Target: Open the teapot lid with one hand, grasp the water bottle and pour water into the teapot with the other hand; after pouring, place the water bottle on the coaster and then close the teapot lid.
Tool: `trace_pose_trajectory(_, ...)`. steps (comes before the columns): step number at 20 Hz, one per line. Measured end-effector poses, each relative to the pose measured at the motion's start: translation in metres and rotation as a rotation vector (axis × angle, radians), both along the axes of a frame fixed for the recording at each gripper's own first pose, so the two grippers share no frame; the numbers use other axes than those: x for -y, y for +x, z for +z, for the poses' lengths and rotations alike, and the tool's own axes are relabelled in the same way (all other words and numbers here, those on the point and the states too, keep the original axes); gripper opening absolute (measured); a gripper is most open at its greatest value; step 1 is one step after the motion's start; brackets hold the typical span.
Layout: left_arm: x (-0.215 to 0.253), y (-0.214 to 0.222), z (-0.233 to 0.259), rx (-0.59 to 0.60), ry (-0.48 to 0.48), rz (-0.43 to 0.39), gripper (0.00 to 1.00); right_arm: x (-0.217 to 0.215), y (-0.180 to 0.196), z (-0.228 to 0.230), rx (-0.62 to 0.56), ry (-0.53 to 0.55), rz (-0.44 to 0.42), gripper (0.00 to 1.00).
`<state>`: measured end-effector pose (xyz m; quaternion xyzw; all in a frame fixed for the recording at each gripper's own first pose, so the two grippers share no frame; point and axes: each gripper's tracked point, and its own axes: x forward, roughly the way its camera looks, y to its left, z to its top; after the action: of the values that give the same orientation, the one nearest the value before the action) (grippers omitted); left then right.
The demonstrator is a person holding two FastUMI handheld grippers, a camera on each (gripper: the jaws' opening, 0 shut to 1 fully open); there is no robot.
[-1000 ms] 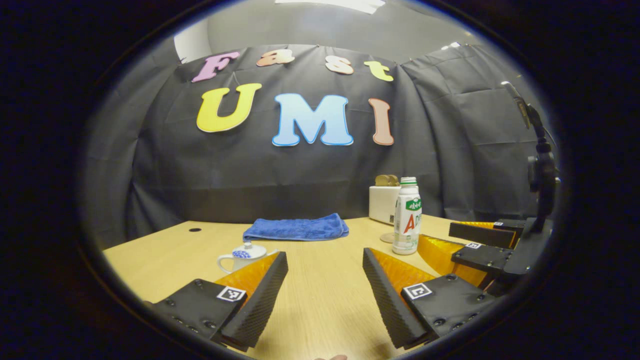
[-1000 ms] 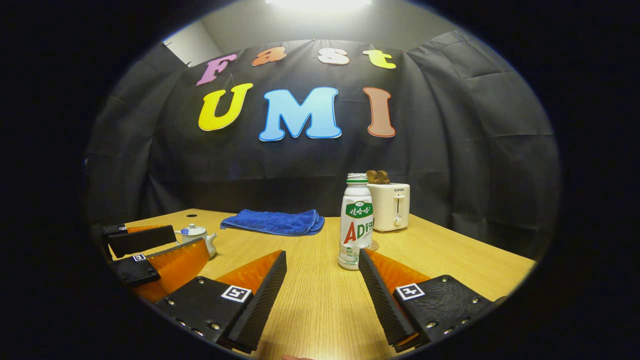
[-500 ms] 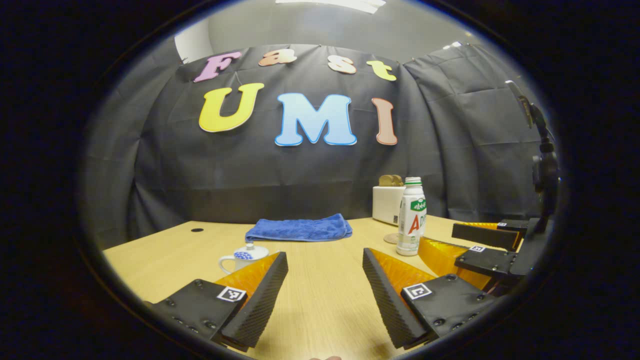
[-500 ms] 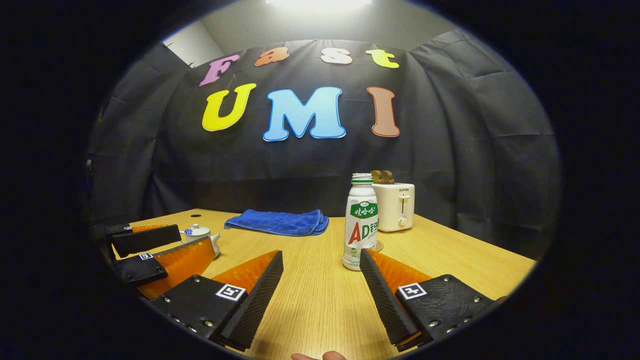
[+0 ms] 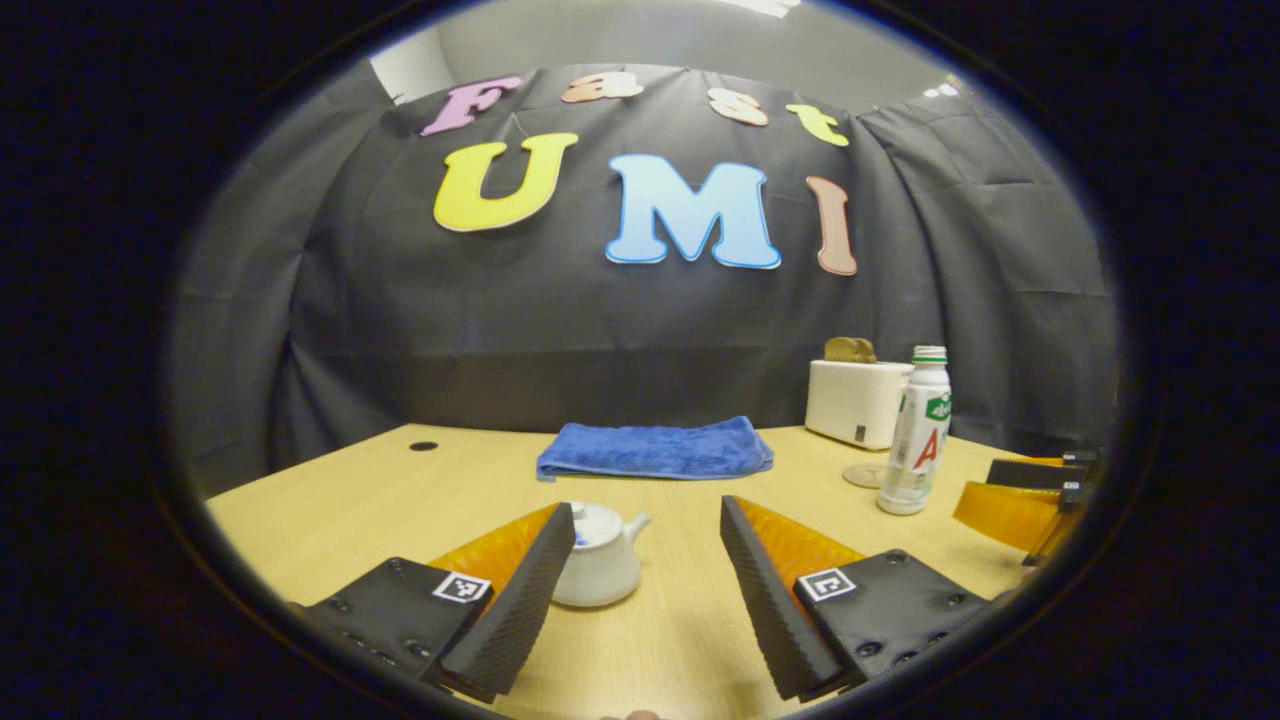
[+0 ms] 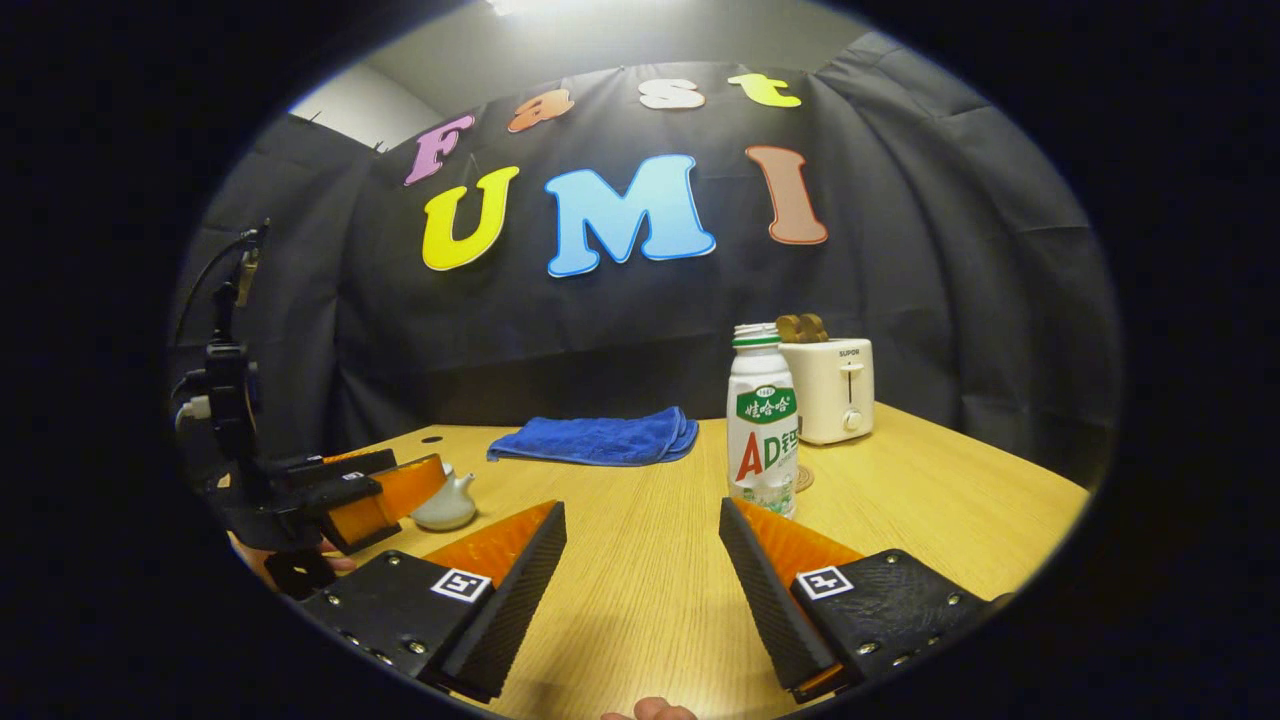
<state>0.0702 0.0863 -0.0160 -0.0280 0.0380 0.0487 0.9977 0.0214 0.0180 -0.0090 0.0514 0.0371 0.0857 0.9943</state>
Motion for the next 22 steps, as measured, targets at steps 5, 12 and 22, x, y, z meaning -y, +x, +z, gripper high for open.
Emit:
trace_pose_trajectory(5,-0.024,0.026,0.006,-0.007,0.034,0.032,0.99,0.005,0.006,-0.002,-0.039,0.017,0.001,0.95)
trace_pose_trajectory(12,-0.047,0.048,-0.013,-0.054,0.008,0.073,0.92,0.01,0.01,0.017,0.008,-0.017,-0.012,0.95)
trace_pose_trajectory(22,-0.049,0.054,-0.015,-0.086,0.056,0.058,0.25,0.016,0.015,0.025,0.007,0.001,-0.022,0.95)
